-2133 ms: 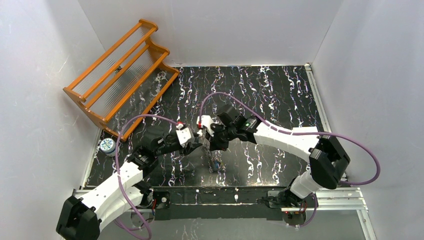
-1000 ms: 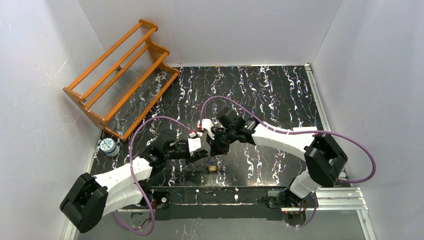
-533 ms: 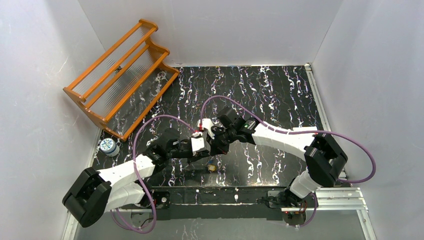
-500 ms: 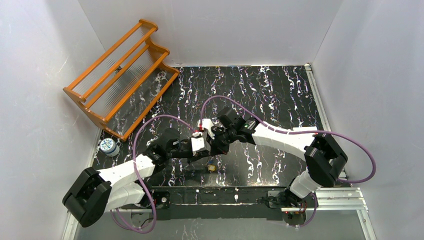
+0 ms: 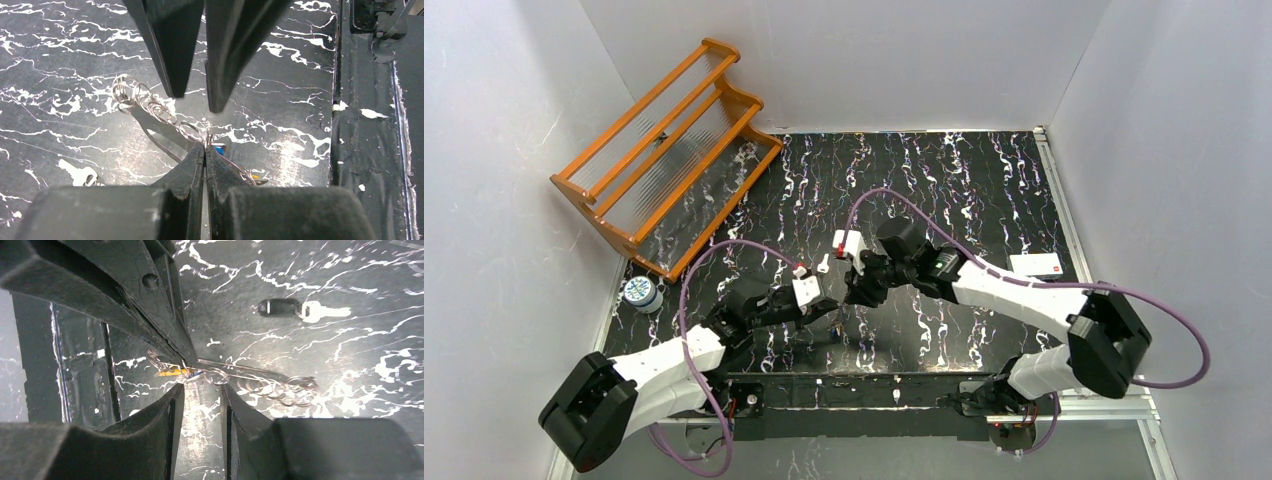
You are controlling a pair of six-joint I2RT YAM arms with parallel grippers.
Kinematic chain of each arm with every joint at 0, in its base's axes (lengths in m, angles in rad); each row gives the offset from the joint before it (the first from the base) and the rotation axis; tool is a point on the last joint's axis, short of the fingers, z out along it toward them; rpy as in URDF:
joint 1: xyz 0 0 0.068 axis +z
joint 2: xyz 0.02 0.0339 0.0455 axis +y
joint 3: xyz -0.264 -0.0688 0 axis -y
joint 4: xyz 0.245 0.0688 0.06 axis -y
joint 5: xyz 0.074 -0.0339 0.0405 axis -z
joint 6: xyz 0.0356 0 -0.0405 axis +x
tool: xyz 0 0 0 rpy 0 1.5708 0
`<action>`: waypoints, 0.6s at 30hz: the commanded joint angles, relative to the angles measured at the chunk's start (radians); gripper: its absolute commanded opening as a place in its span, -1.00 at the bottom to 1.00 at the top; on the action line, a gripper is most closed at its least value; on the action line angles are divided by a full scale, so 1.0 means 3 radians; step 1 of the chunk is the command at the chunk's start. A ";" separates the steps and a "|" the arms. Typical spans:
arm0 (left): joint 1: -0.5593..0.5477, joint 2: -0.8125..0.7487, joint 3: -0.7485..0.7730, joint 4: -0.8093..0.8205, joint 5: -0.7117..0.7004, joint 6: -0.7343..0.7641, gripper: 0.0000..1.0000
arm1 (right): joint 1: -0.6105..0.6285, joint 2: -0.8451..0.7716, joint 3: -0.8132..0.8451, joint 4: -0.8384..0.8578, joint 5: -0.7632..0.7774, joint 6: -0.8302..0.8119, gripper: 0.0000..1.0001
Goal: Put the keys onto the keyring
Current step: Adjust the key on the keyring.
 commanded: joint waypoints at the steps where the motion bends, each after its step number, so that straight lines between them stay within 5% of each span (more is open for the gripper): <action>1: -0.0013 -0.0173 -0.0234 0.0740 -0.0086 -0.0341 -1.00 | -0.0053 -0.0310 -0.0178 0.0551 0.0148 0.0126 -0.18; 6: -0.0013 -0.0297 -0.0416 0.1165 -0.0150 -0.0466 -1.00 | -0.0138 -0.0542 -0.0357 0.0817 -0.0109 0.0069 -0.14; 18: -0.0013 -0.0396 -0.0588 0.1758 -0.0154 -0.0730 -1.00 | -0.0144 -0.1025 -0.1018 0.1806 -0.0632 -0.0237 0.29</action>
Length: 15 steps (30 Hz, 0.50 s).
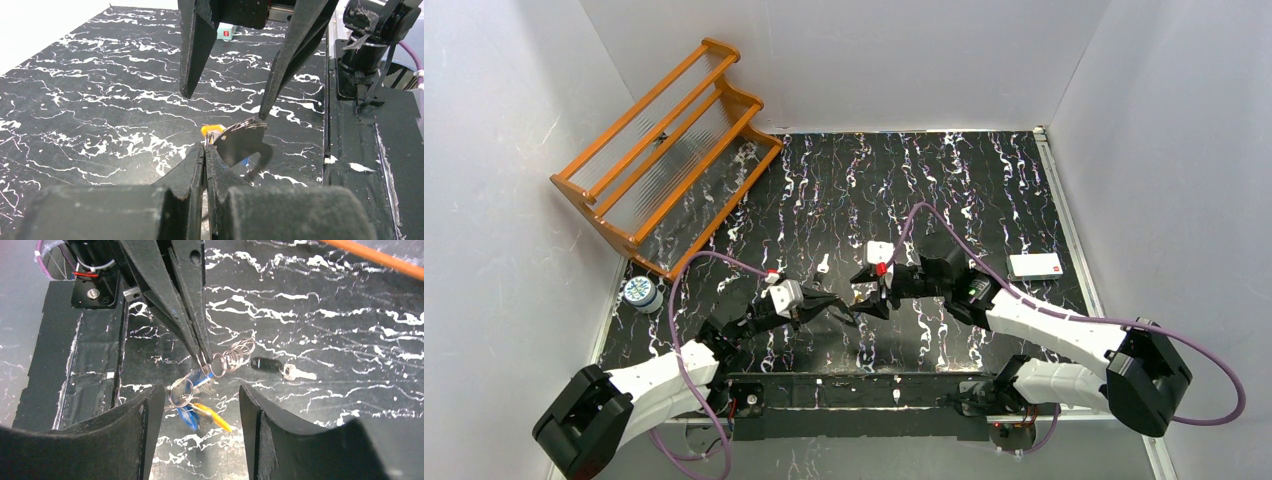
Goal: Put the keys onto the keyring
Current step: Adjust the key on the keyring.
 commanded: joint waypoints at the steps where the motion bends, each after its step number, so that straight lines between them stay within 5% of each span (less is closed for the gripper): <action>1: -0.0007 -0.0059 -0.0020 0.0388 0.0022 -0.0119 -1.00 | 0.0002 -0.0095 -0.0078 0.0534 -0.0147 -0.0105 0.29; 5: -0.0007 -0.0049 -0.0005 0.0408 0.0070 -0.0126 -1.00 | 0.0002 -0.0044 -0.0035 0.0615 -0.0142 -0.0069 0.21; 10: -0.0007 -0.0020 0.0025 0.0416 0.0114 -0.0125 -1.00 | 0.0002 -0.0018 -0.0046 0.0782 -0.0124 -0.0052 -0.17; 15: -0.0007 0.0002 0.0056 0.0416 0.0147 -0.0124 -1.00 | 0.0001 0.0070 0.0008 0.0701 -0.0163 -0.0119 -0.19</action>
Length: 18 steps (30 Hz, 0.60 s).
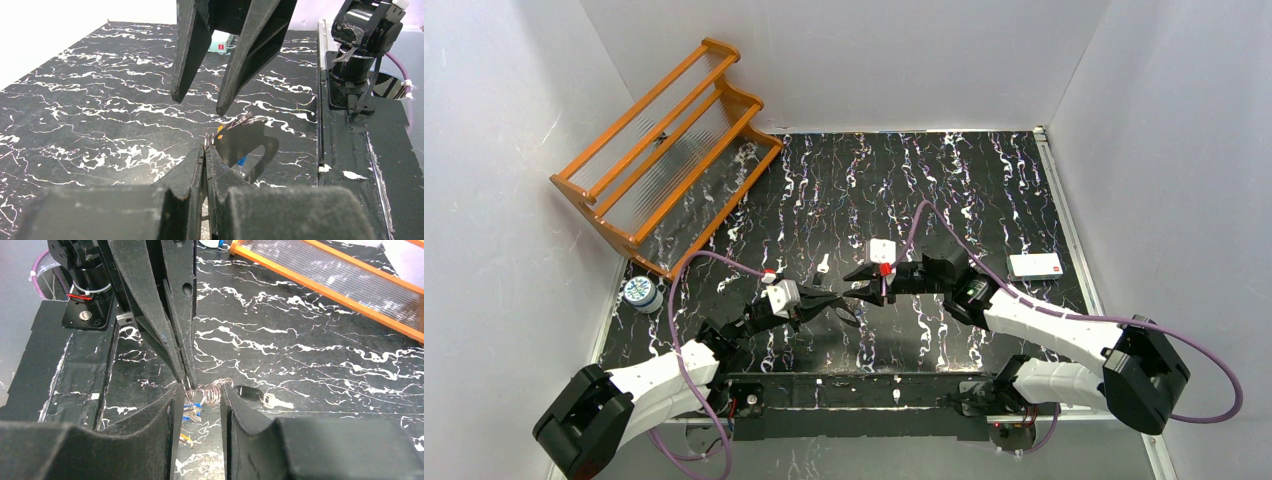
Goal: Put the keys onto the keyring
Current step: Adjust the key on the keyring.
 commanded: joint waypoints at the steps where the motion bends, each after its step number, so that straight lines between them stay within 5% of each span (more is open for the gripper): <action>1: -0.0007 -0.0009 0.0068 0.0187 0.0084 -0.0010 -1.00 | 0.0002 0.0091 0.0074 0.0116 -0.0082 -0.0068 -0.18; 18: -0.0007 -0.0001 0.0140 0.0199 0.0121 -0.0014 -1.00 | -0.0002 0.0255 0.0068 0.0093 -0.0347 -0.0153 -0.12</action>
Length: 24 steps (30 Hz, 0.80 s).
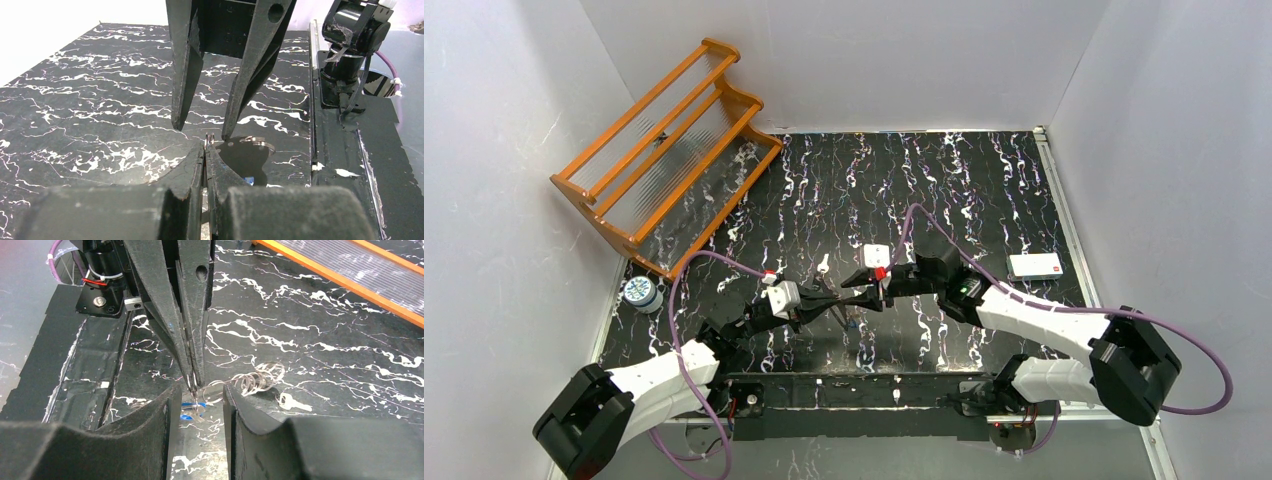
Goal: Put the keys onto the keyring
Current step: Adjust the key on the keyring.
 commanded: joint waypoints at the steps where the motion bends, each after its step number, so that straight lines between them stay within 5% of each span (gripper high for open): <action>1: -0.0007 -0.0003 0.0143 0.0184 0.0043 0.0007 -1.00 | 0.0002 0.0062 0.0068 0.0117 -0.0128 -0.0046 -0.13; 7: -0.0006 0.0009 0.0166 0.0192 0.0073 0.0000 -1.00 | 0.0002 0.0107 0.0079 0.0186 -0.0089 -0.0083 -0.66; 11: -0.0007 0.0006 0.0172 0.0195 0.0081 -0.0015 -1.00 | 0.0003 0.0139 0.0081 0.0217 -0.0105 -0.0089 -0.66; 16: -0.0007 0.0006 0.0172 0.0203 0.0084 -0.0023 -1.00 | 0.0002 0.0148 0.0081 0.0226 -0.0153 -0.0098 -0.97; 24: -0.0006 -0.0027 0.0130 0.0196 -0.0022 0.0011 -0.98 | 0.0002 0.0133 0.0213 -0.0091 -0.0187 -0.0209 -0.97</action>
